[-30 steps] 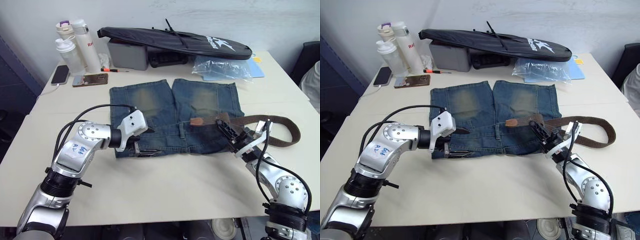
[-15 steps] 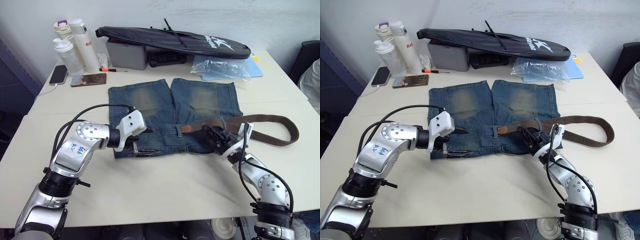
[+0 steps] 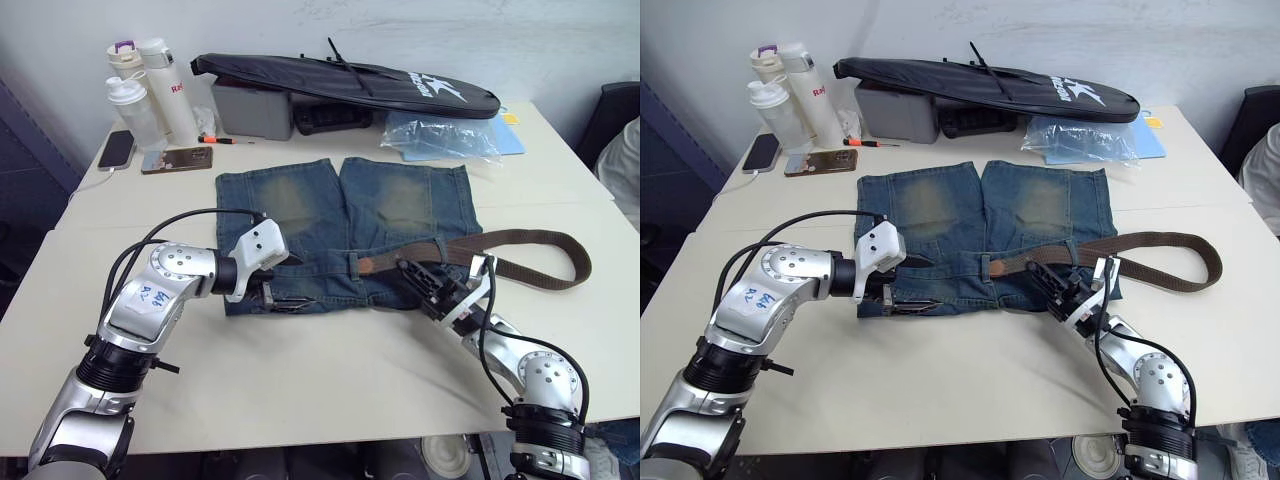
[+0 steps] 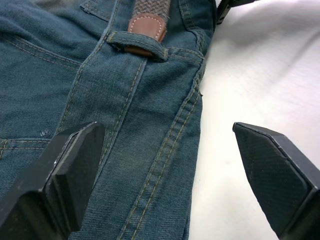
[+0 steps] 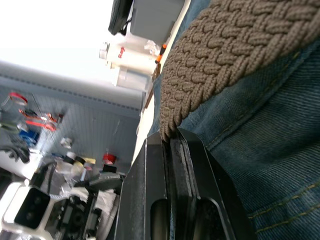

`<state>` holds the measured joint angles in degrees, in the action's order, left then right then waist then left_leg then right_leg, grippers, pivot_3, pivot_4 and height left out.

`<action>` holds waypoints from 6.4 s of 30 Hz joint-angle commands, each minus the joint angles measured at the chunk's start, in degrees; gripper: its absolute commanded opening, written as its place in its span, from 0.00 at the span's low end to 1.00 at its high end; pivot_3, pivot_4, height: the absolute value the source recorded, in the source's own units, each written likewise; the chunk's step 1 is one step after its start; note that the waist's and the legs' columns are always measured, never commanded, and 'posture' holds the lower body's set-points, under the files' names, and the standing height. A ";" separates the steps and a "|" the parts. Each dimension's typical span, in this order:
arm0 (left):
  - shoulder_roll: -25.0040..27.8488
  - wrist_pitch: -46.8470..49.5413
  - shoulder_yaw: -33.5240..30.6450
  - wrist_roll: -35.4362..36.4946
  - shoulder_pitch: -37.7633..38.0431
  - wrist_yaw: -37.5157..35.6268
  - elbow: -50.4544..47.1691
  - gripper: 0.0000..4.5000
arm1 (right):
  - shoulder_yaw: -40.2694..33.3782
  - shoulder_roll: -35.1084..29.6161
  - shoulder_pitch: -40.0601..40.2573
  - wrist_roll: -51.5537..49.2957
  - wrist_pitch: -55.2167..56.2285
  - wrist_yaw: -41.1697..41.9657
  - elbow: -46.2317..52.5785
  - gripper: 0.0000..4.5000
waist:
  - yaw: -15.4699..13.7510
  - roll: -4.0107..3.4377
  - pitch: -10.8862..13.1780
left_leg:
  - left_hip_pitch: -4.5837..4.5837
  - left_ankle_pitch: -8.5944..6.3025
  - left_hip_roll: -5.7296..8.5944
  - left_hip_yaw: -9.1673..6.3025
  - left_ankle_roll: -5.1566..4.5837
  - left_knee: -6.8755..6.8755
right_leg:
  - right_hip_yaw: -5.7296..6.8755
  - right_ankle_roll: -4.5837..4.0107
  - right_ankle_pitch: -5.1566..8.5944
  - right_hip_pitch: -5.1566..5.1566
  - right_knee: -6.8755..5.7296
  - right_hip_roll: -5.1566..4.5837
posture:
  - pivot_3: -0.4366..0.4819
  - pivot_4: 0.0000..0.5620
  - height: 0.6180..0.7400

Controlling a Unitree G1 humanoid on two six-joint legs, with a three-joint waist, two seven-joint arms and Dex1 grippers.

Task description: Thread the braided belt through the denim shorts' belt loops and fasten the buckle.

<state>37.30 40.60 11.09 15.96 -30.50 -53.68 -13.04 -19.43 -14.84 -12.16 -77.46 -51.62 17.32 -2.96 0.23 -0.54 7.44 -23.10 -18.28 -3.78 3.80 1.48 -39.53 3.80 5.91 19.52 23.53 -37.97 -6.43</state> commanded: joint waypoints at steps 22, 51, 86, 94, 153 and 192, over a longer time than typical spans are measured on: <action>2.18 2.01 -6.35 2.87 4.23 3.96 -4.69 1.00 | 24.68 8.00 -7.43 28.93 -4.61 0.10 2.17 0.00 | 1.96 0.44 -0.26 | 0.80 -0.07 -0.89 0.01 0.44 0.43 | -0.43 -0.74 0.24 0.06 -0.41 0.99 | 0.48 0.27 0.19; 0.85 -0.67 -2.95 1.94 1.12 1.95 -1.15 1.00 | -8.97 12.67 -6.16 3.39 1.02 -12.85 4.66 0.71 | -0.12 0.28 -0.15 | 0.56 -0.14 -0.67 0.07 0.69 0.34 | -0.32 -0.90 0.33 0.13 -0.35 0.92 | 0.48 0.27 0.19; 3.47 0.97 -5.10 2.88 2.06 2.39 -2.79 1.00 | 8.00 18.23 -11.16 16.56 -4.06 -10.10 -2.70 0.24 | 1.57 0.40 -0.20 | 0.80 -0.13 -0.91 0.07 0.67 0.41 | -0.37 -0.98 0.38 0.14 -0.65 1.12 | 0.48 0.27 0.19; 3.65 -0.95 -4.99 2.35 0.72 1.20 0.10 1.00 | 5.78 6.13 -6.30 7.51 -15.08 -12.32 16.01 0.99 | 0.78 0.22 -0.09 | 0.56 -0.22 -0.72 0.07 0.81 0.38 | -0.30 -0.96 0.38 0.15 -0.29 0.90 | 0.48 0.27 0.19; -9.96 12.37 9.22 4.42 -9.89 0.27 7.66 1.00 | 25.58 -49.84 1.34 75.17 29.92 34.05 12.93 0.03 | -2.92 0.55 0.69 | 0.42 0.01 0.01 0.62 0.73 -0.19 | 0.22 -0.02 -0.13 -0.09 0.17 -0.13 | 0.48 0.27 0.19; -1.95 9.49 6.12 3.31 -15.80 -7.95 24.85 0.00 | 21.86 -49.15 5.52 76.17 28.30 33.72 13.08 0.03 | -3.09 0.33 0.63 | 0.00 0.09 0.06 0.22 0.73 -0.49 | 0.61 -0.02 -0.13 -0.05 0.14 -0.18 | 0.48 0.27 0.19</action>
<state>34.70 51.22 18.01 19.65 -46.41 -60.34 12.41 3.23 -64.25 -6.27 -2.67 -23.47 51.01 11.05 -2.86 -0.21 8.07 -23.10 -18.19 -3.70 4.02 2.20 -40.04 4.41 5.89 19.39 23.47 -37.83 -6.63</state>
